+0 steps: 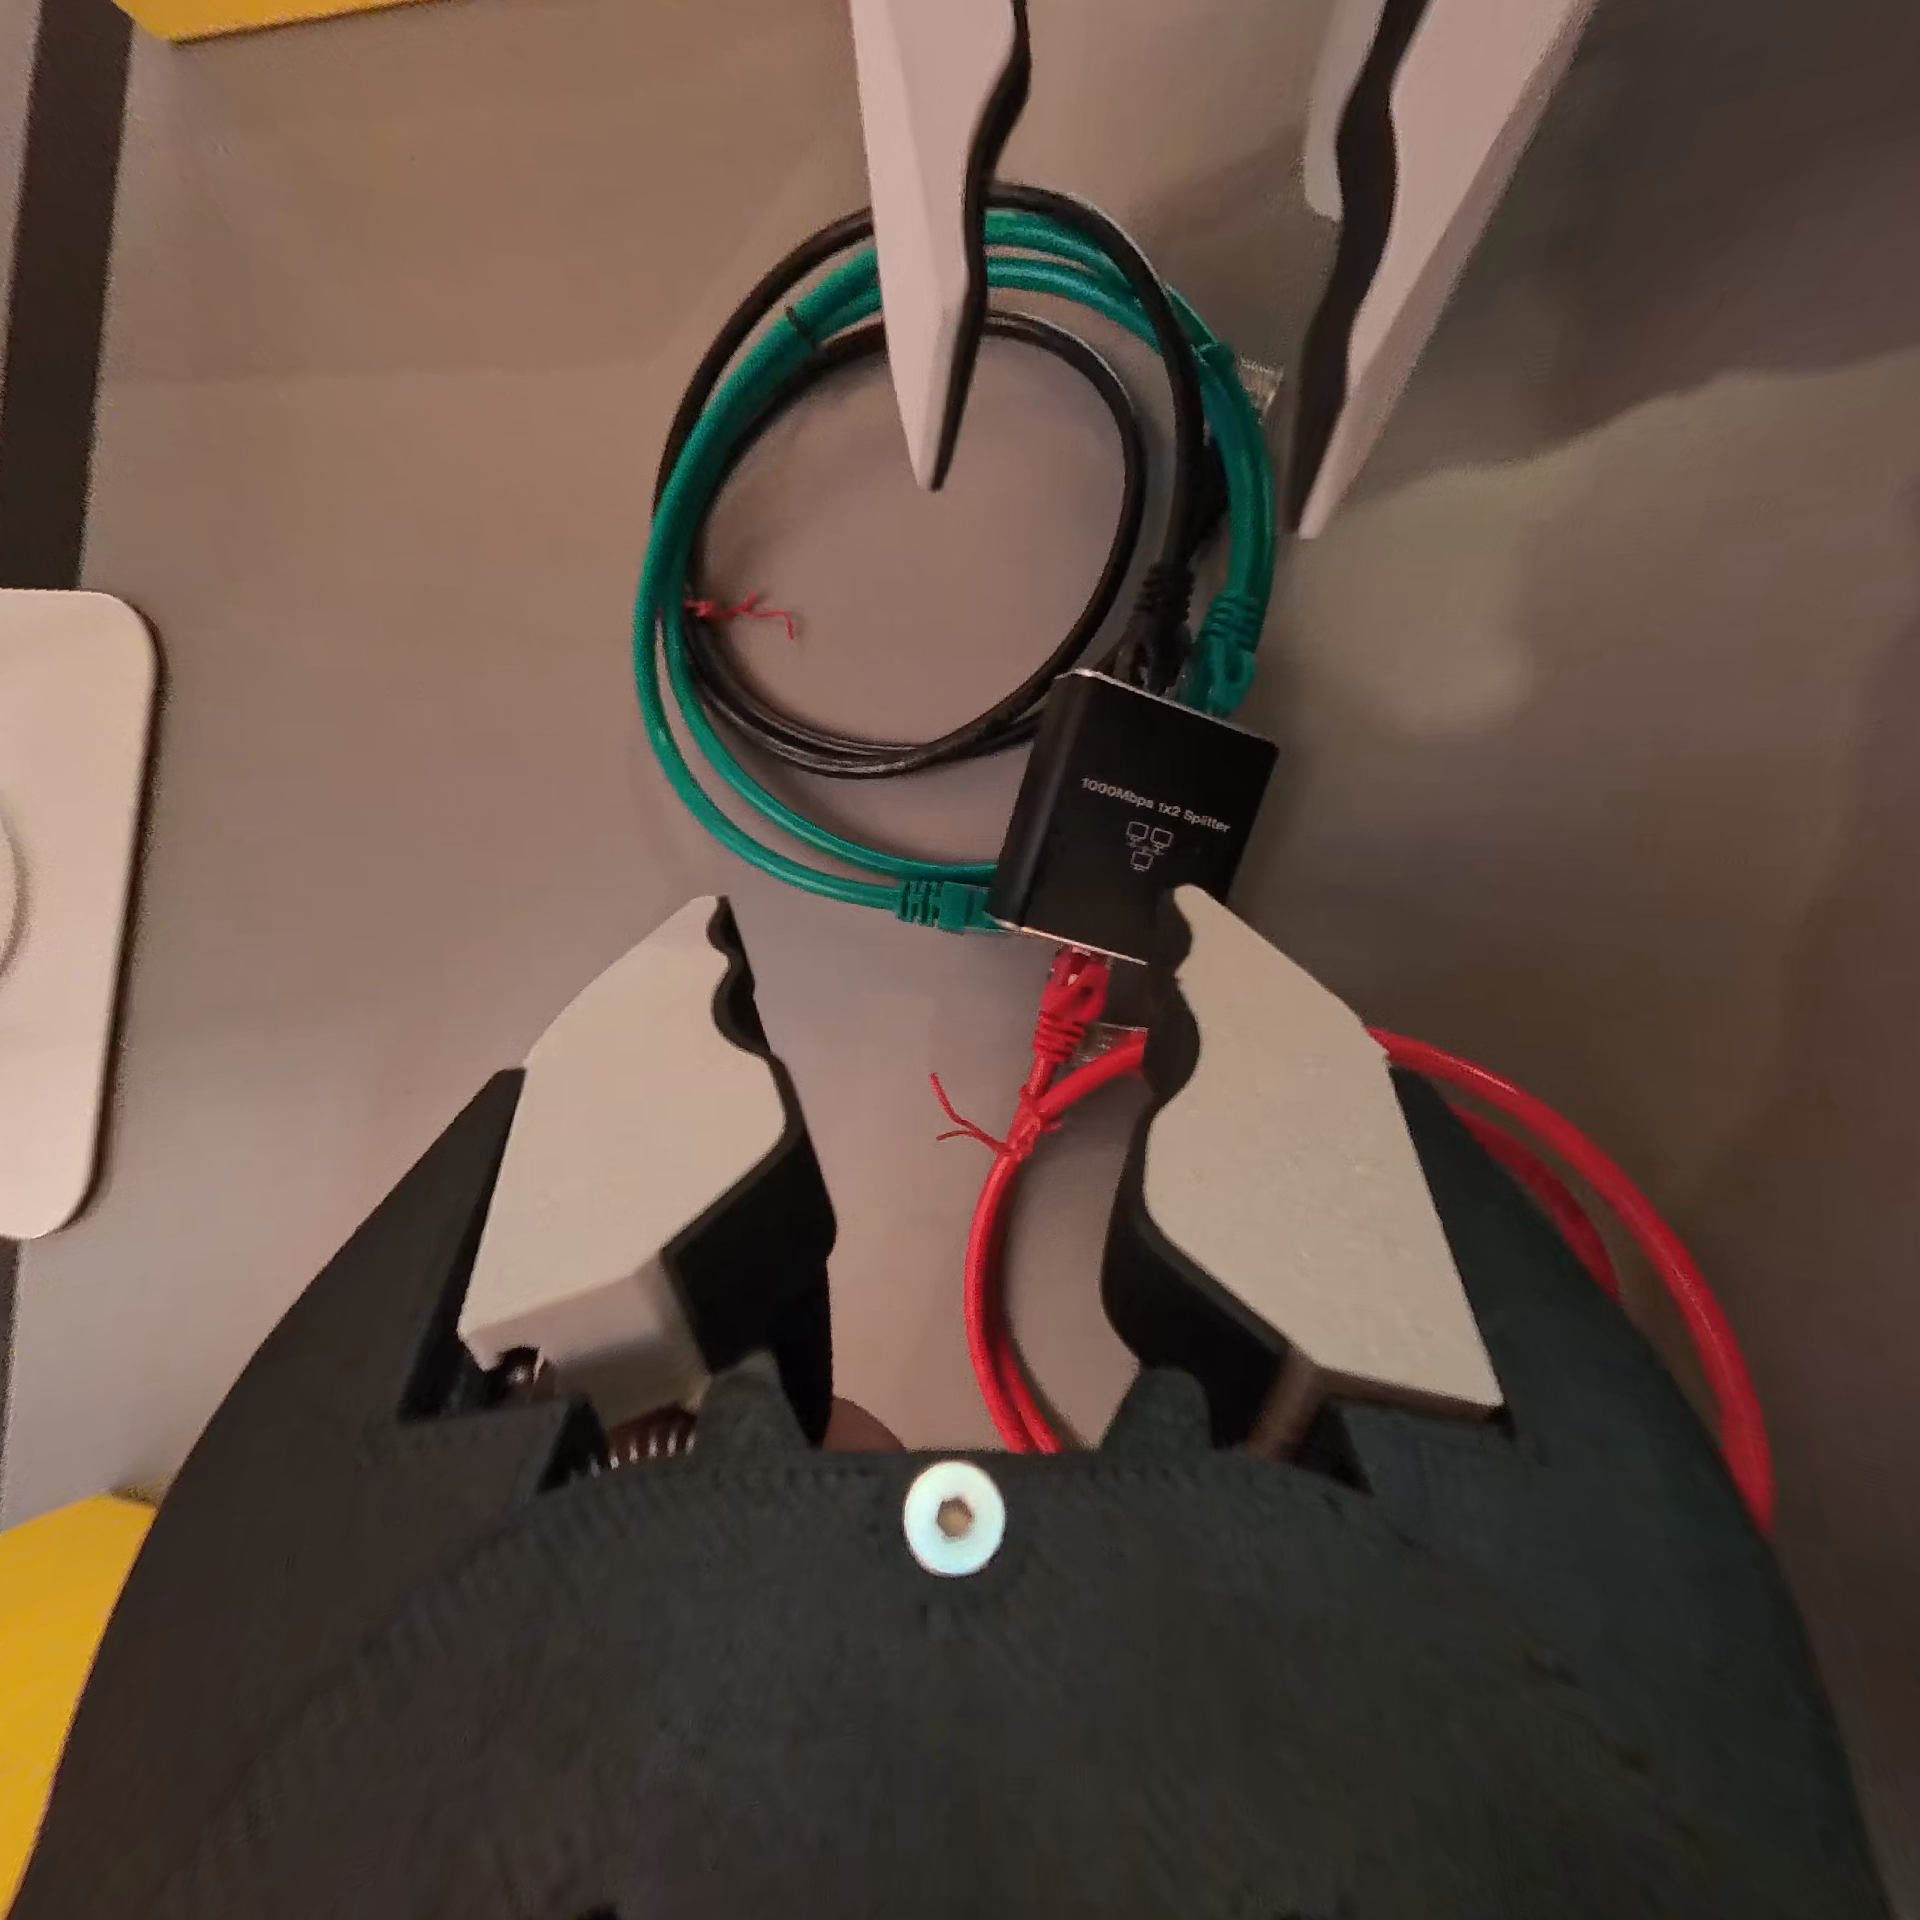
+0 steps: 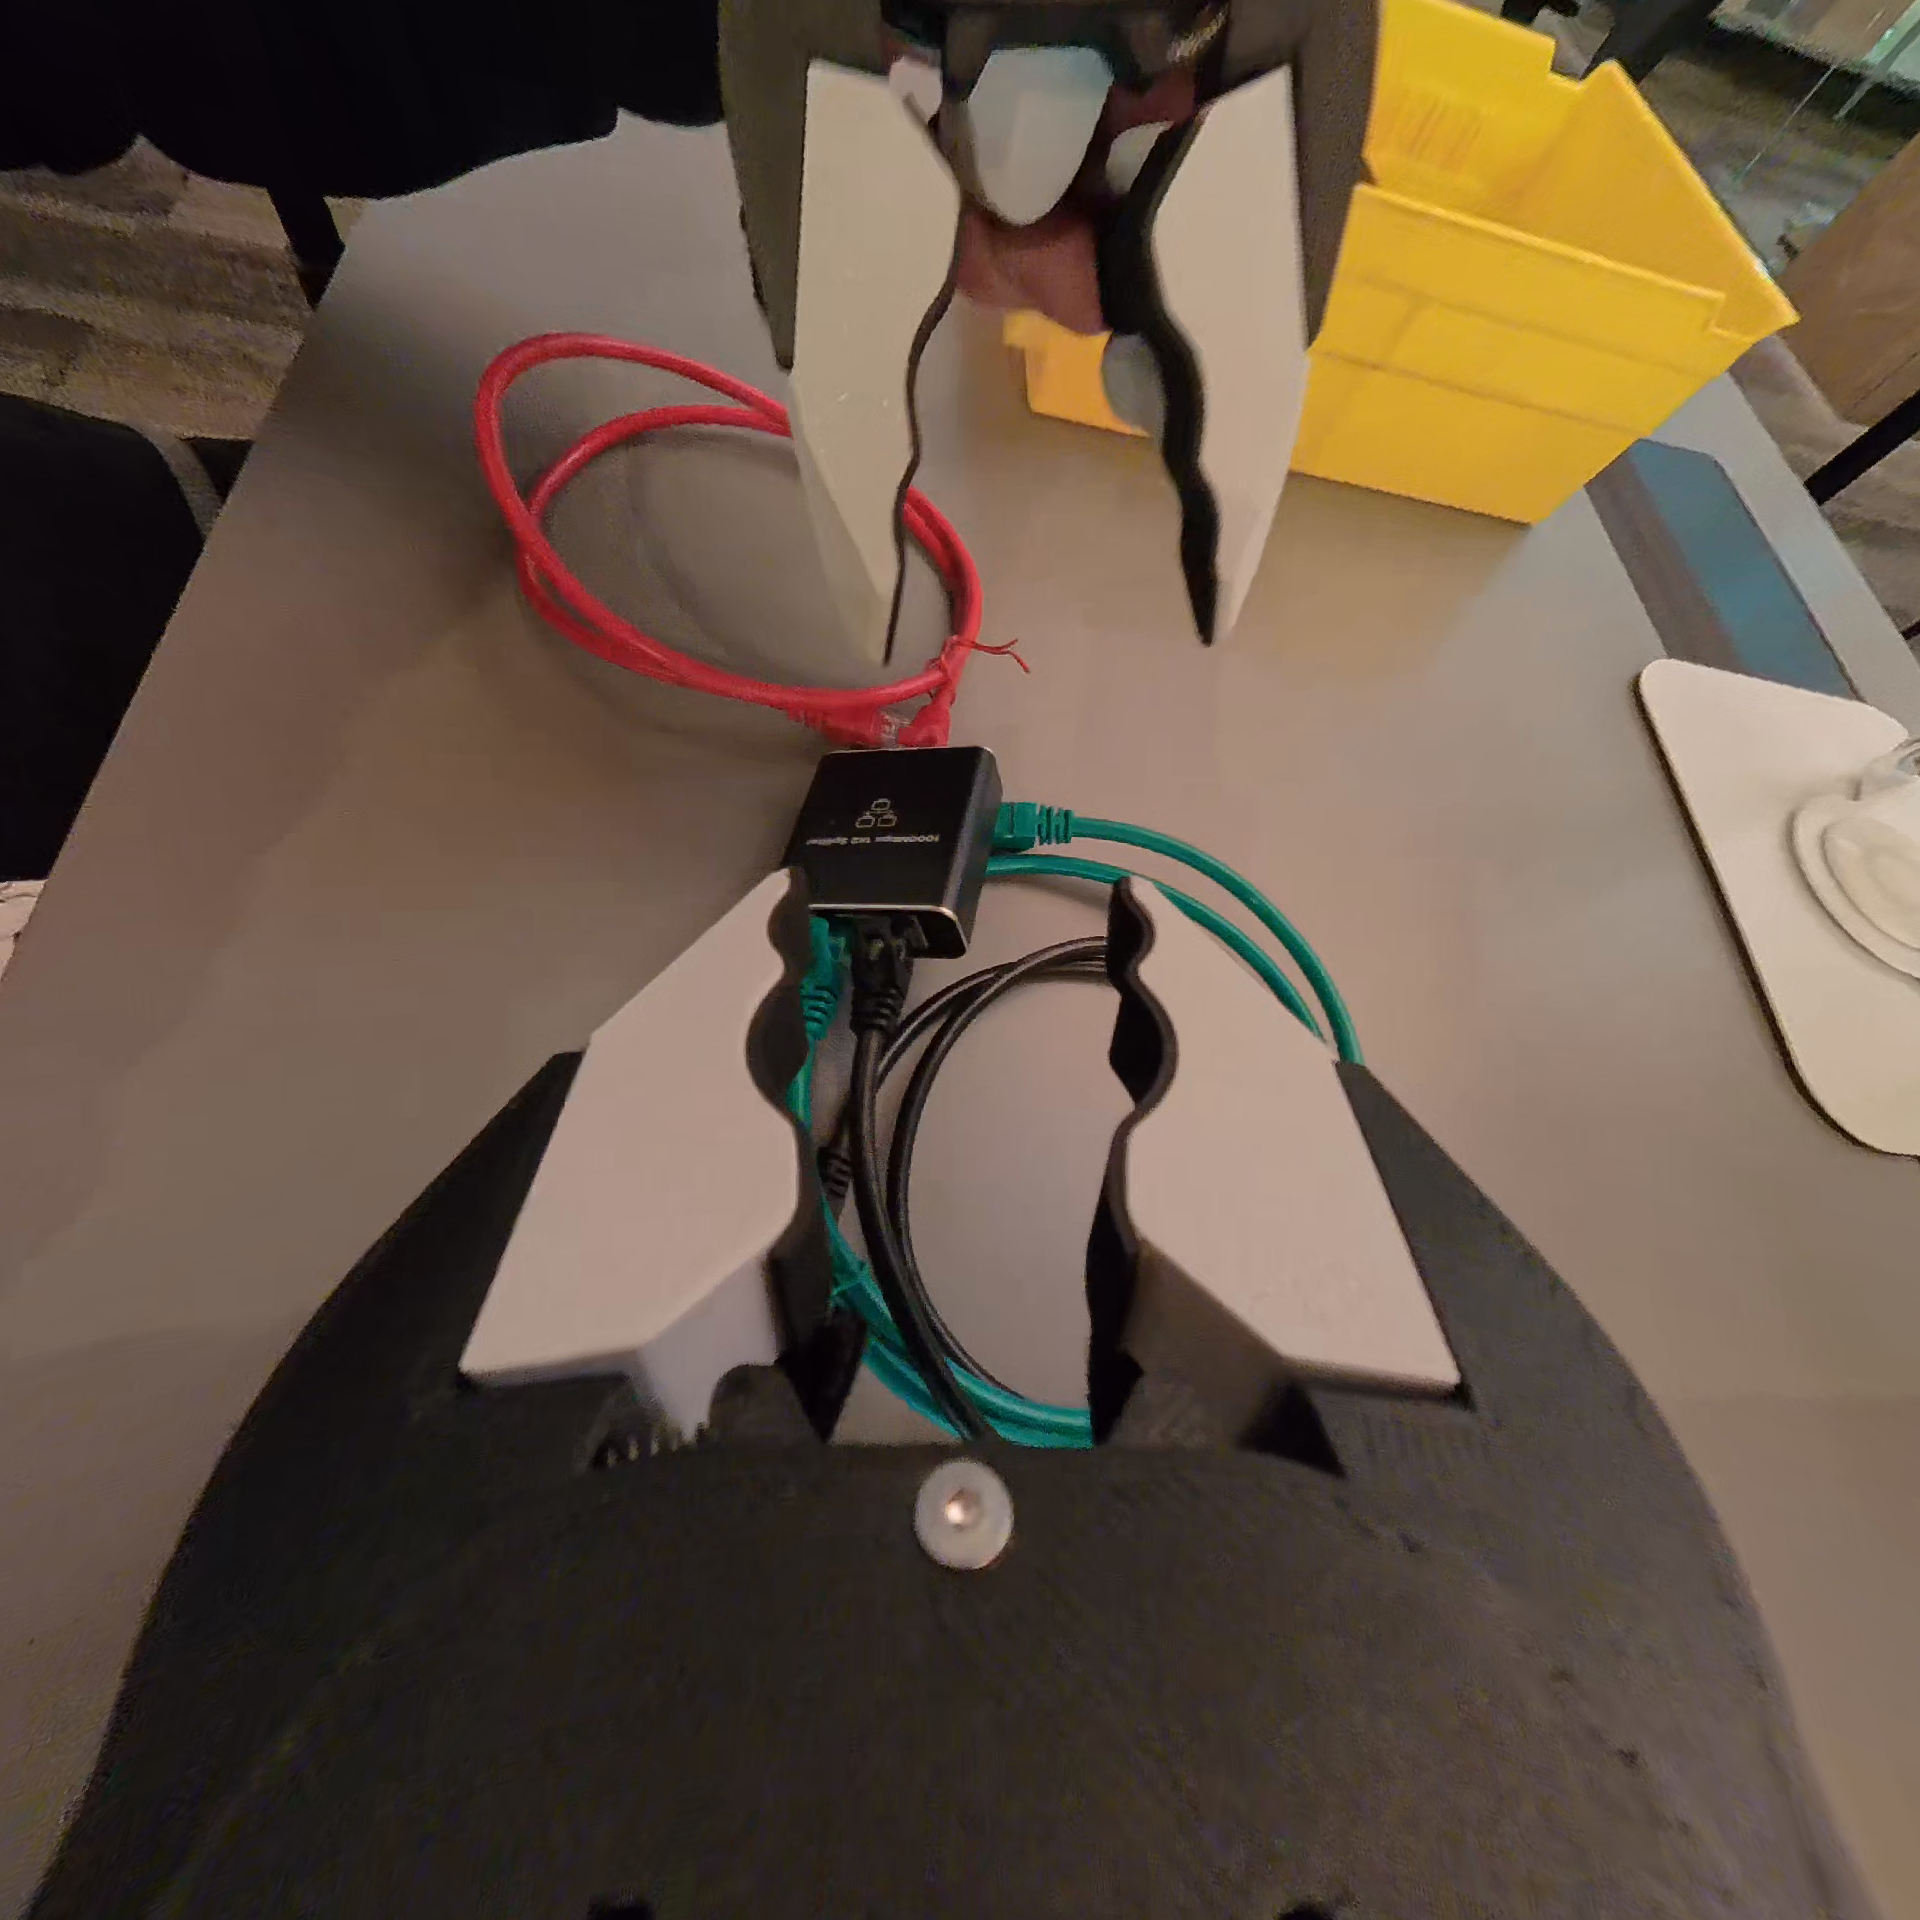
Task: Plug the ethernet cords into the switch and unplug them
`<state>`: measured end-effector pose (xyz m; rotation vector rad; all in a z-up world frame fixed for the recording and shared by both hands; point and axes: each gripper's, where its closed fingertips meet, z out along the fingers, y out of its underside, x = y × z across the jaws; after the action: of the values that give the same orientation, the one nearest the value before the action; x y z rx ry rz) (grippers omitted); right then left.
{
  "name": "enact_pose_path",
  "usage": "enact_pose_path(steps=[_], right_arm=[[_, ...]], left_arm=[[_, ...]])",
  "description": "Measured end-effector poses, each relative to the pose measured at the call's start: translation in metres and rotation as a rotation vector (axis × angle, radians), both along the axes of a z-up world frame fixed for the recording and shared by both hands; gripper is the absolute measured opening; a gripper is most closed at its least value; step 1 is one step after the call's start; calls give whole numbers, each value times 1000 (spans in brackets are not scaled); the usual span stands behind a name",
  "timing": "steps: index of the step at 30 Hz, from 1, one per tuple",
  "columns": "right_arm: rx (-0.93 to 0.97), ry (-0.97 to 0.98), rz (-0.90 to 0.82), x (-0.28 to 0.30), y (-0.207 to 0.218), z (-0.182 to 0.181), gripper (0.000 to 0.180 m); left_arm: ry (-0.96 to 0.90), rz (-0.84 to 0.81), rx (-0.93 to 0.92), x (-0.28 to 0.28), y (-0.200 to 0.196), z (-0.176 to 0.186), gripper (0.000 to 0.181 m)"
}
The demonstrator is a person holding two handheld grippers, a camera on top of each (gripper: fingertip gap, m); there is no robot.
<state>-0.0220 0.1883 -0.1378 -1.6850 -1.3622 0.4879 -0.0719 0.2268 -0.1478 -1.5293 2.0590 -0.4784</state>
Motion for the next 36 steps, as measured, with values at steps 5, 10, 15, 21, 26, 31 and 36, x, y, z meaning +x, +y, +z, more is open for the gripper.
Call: enact_pose_path(steps=[5,10,15,21,26,31,36], right_arm=[[-79,-120,-14,-15,-7,-22,71],[-181,-305,-150,-14,0,-62,76],[-303,-281,-204,-18,0,-80,57],[-315,-213,-156,-20,-1,-81,55],[-310,-204,-146,-20,-3,-78,54],[-307,-105,-168,-16,2,-60,54],[-233,-174,-175,-4,5,-56,55]], left_arm=[[-3,34,63,-9,14,14,65],[-21,31,64,-12,15,25,64],[-30,32,77,-13,19,29,64],[-49,28,101,-15,19,39,63],[-74,35,129,-17,18,54,63],[-90,34,148,-18,16,63,62],[-84,36,156,-18,15,63,62]])
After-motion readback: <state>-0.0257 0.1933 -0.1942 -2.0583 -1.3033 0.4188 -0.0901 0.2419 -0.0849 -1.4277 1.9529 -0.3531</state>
